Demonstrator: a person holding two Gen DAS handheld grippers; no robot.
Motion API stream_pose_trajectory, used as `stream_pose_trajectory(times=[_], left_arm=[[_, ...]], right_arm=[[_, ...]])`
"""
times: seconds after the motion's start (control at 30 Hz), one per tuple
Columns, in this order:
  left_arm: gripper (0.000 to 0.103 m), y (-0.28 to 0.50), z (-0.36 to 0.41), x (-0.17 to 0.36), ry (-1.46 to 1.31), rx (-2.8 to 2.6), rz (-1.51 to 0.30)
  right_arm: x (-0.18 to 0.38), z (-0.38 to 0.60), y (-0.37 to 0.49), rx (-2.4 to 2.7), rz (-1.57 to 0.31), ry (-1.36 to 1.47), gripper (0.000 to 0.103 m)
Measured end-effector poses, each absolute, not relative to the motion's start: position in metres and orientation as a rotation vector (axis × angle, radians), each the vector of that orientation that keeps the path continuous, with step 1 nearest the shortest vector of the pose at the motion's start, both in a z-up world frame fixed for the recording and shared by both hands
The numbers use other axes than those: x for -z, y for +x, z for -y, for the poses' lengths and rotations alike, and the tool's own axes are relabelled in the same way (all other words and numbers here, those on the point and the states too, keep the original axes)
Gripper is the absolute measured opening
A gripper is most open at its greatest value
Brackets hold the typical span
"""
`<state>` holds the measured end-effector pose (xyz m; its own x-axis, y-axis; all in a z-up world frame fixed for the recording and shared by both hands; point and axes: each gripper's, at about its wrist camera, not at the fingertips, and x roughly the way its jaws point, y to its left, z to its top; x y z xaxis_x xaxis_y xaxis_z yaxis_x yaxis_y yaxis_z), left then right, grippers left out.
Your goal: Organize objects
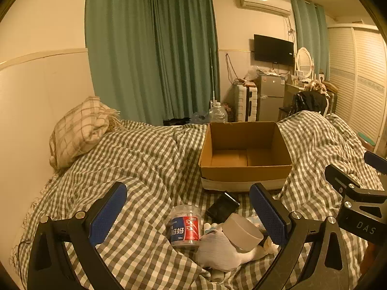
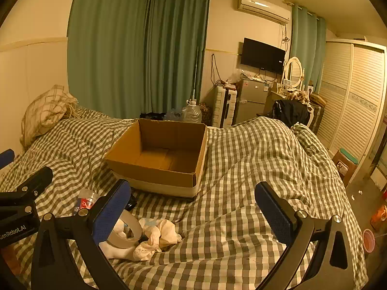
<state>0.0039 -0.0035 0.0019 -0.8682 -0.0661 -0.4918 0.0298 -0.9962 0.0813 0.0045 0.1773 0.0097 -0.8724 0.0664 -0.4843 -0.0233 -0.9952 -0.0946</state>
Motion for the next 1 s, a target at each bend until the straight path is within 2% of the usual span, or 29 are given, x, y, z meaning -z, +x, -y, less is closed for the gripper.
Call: stream_pose_trajectory(times=[1.0], left_arm=[[0.103, 0.0032, 0.0054, 0.0016, 0.813, 2.981, 0.089]], right_arm=[[-0.0063, -0.1722, 0.0044, -3.011, 0.154, -0.807, 0.103]])
